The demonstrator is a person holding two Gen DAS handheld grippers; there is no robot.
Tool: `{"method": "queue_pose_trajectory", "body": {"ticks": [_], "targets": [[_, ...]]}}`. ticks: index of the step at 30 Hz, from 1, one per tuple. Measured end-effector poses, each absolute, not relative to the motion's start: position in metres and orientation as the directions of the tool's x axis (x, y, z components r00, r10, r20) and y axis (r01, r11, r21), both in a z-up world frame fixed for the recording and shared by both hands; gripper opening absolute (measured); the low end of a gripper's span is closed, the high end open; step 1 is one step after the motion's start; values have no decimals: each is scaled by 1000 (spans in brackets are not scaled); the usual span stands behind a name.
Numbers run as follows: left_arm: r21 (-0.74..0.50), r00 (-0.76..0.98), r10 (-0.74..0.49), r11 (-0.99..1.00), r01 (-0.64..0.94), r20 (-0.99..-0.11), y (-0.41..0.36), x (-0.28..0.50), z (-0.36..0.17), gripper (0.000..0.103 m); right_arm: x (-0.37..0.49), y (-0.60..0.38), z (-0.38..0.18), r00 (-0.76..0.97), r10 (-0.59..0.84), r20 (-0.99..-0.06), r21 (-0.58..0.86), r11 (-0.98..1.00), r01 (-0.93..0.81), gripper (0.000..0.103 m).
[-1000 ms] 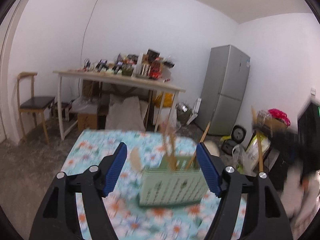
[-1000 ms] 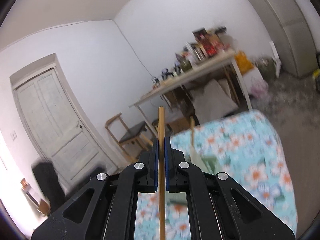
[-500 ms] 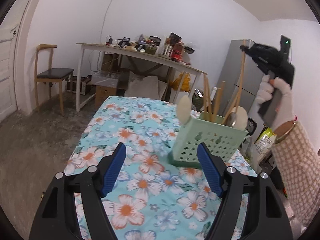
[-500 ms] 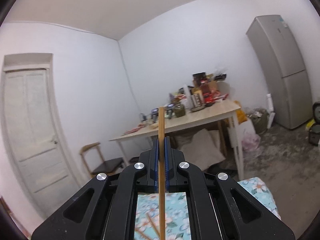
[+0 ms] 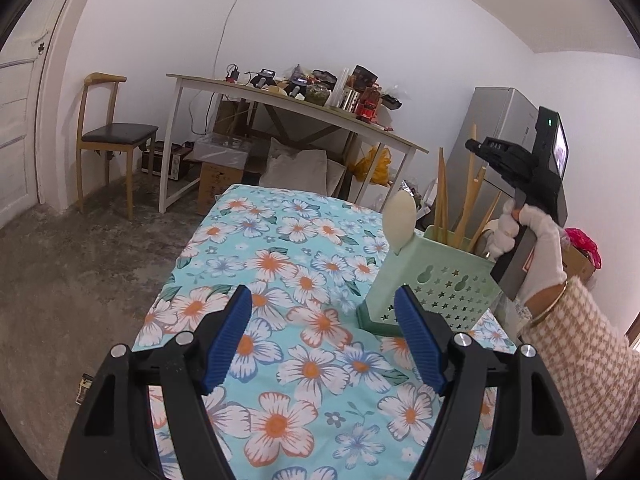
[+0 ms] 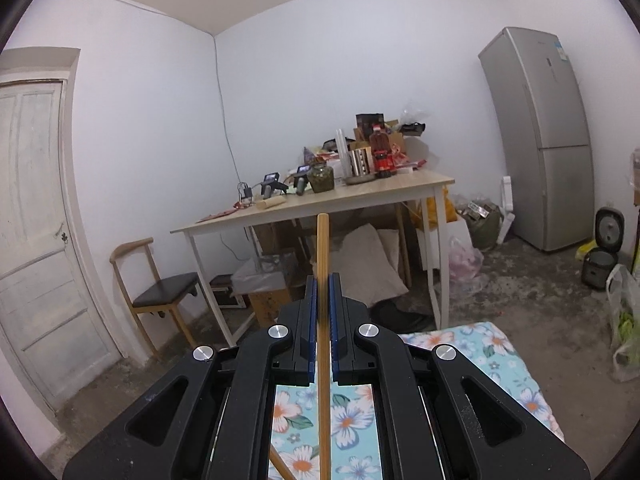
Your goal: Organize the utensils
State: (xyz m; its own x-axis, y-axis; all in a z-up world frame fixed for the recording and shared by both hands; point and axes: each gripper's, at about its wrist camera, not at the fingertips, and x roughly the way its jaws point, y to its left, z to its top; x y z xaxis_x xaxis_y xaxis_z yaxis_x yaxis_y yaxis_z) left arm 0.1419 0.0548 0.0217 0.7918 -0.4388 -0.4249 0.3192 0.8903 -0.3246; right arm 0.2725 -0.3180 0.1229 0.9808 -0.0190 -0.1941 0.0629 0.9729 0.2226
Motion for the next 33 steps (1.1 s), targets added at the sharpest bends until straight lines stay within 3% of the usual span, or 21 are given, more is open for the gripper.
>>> {"method": "queue_pose_trajectory", "body": {"ticks": [4, 6, 10, 14, 21, 27, 33], "targets": [[-331, 790, -445, 887, 323, -421, 52, 142, 23, 72, 264, -318, 121, 978, -10, -208, 234, 970, 60, 6], [-325, 792, -446, 887, 329, -417, 49, 140, 25, 72, 254, -317, 122, 978, -5, -209, 236, 970, 56, 18], [-315, 796, -448, 887, 338, -407, 43, 133, 32, 74, 222, -323, 126, 982, 17, -188, 273, 961, 36, 23], [-311, 803, -449, 886, 343, -392, 37, 124, 40, 79, 176, -328, 127, 985, 36, -170, 297, 955, 16, 35], [-242, 846, -322, 941, 236, -425, 24, 109, 54, 93, 104, -323, 102, 971, 62, -231, 296, 955, 10, 79], [-192, 847, -263, 962, 194, -462, 12, 101, 58, 97, 82, -314, 69, 918, 27, -395, 268, 959, 87, 88], [-93, 870, -170, 985, 143, -463, -6, 94, 62, 97, 75, -312, 65, 885, -9, -465, 193, 975, 112, 93]]}}
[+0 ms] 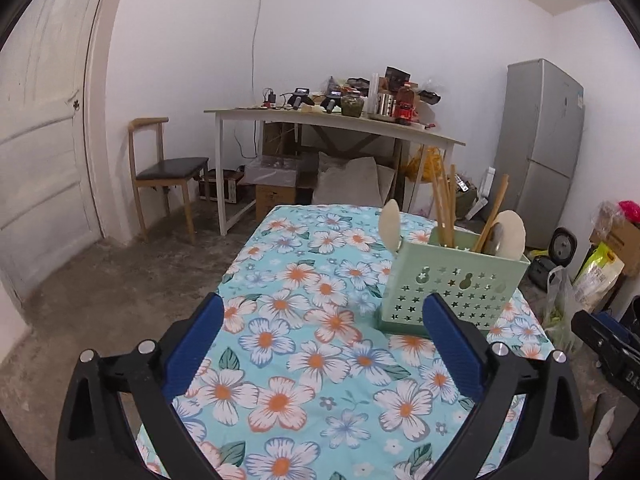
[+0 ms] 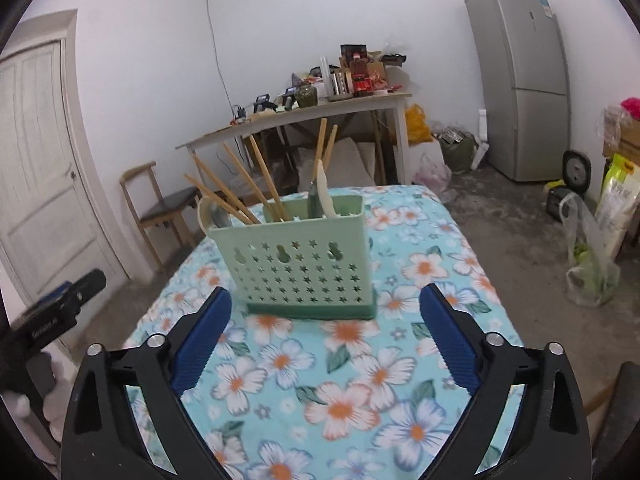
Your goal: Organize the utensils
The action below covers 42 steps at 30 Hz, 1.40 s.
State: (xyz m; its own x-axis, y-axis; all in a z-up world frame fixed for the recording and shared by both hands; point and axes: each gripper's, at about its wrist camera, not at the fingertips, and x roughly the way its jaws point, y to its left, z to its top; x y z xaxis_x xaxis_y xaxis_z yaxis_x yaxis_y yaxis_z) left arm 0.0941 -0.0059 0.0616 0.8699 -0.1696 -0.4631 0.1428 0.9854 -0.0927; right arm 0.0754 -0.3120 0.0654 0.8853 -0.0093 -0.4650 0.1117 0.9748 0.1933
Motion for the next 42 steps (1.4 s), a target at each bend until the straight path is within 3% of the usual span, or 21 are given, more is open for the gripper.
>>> {"method": "queue_pose_trajectory", "body": {"ticks": [16, 42], "targets": [[31, 854, -28, 998, 51, -519, -39, 124, 50, 97, 84, -319, 45, 835, -38, -549, 136, 981, 135, 95], [61, 825, 94, 996, -72, -557, -14, 141, 37, 97, 93, -337, 48, 804, -167, -570, 55, 969, 240, 95]]}}
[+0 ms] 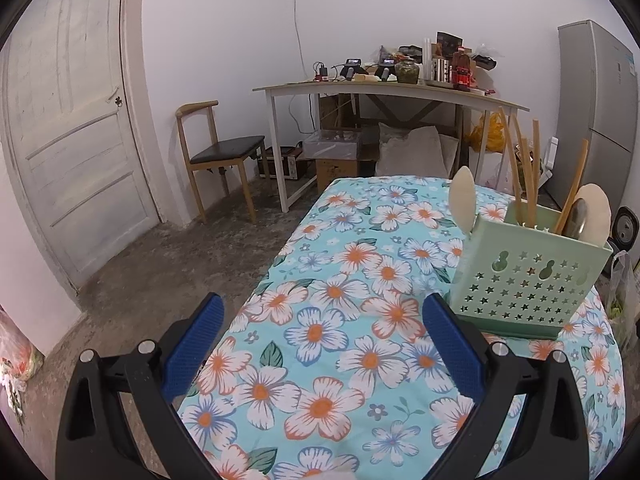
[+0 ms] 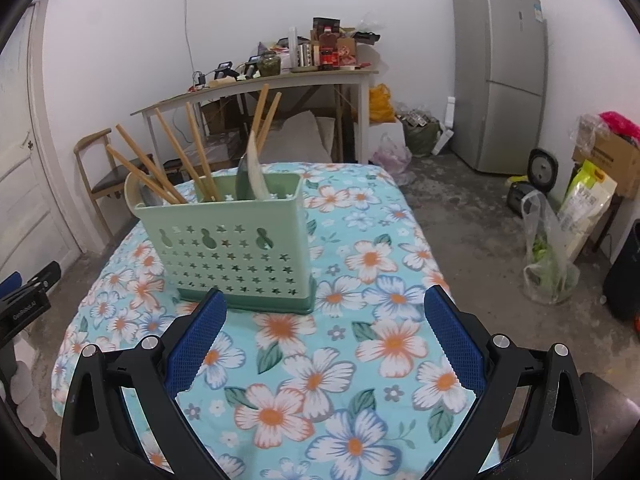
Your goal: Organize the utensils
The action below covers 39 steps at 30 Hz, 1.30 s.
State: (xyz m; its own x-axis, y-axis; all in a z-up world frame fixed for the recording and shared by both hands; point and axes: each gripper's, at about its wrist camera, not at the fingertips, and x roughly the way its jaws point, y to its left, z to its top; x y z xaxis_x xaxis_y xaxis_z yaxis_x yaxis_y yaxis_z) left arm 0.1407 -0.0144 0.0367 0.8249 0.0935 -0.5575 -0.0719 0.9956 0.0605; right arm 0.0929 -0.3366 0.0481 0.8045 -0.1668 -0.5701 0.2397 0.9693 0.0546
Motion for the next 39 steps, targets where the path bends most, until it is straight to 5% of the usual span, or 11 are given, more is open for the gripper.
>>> {"method": "queue_pose_trajectory", "body": {"ticks": [39], "targets": [[66, 817, 70, 997, -39, -573, -20, 139, 34, 97, 89, -340, 53, 801, -185, -569, 37, 967, 251, 95]]}}
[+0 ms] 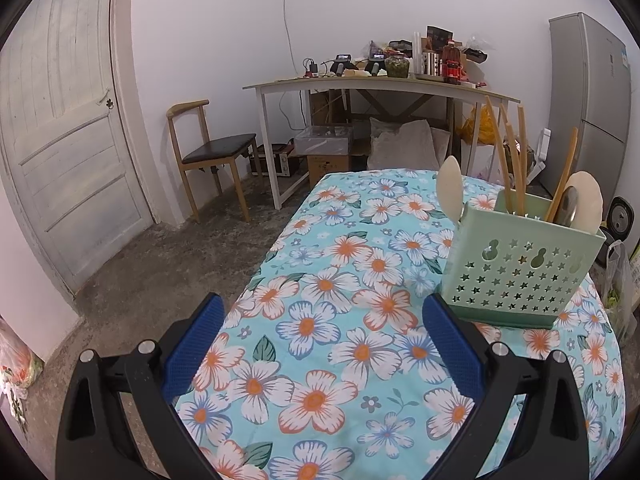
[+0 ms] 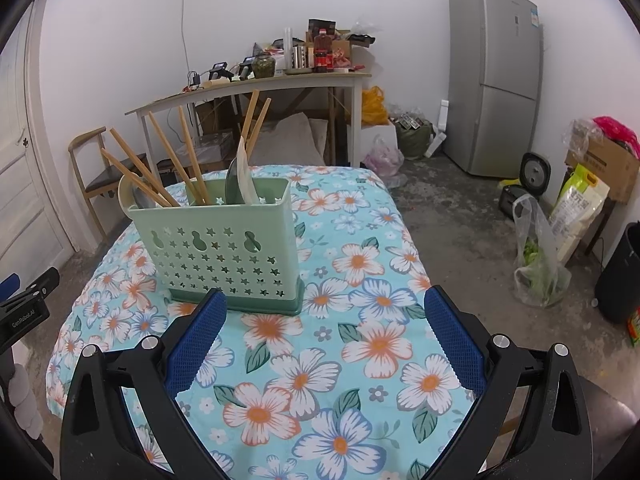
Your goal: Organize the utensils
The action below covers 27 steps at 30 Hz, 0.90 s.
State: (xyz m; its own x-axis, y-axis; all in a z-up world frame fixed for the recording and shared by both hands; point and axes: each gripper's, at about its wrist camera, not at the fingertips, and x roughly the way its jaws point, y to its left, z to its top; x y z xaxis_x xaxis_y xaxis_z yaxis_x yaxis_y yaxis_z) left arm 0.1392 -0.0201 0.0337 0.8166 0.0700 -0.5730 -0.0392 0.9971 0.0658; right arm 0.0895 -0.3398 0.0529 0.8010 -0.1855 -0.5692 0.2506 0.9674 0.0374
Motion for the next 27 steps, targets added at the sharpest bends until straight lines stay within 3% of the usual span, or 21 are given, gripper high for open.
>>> {"method": "queue_pose_trajectory", "body": {"ticks": [27], "targets": [[68, 816, 71, 997, -39, -573, -20, 140, 33, 97, 90, -340, 56, 803, -183, -568, 43, 967, 251, 95]]}}
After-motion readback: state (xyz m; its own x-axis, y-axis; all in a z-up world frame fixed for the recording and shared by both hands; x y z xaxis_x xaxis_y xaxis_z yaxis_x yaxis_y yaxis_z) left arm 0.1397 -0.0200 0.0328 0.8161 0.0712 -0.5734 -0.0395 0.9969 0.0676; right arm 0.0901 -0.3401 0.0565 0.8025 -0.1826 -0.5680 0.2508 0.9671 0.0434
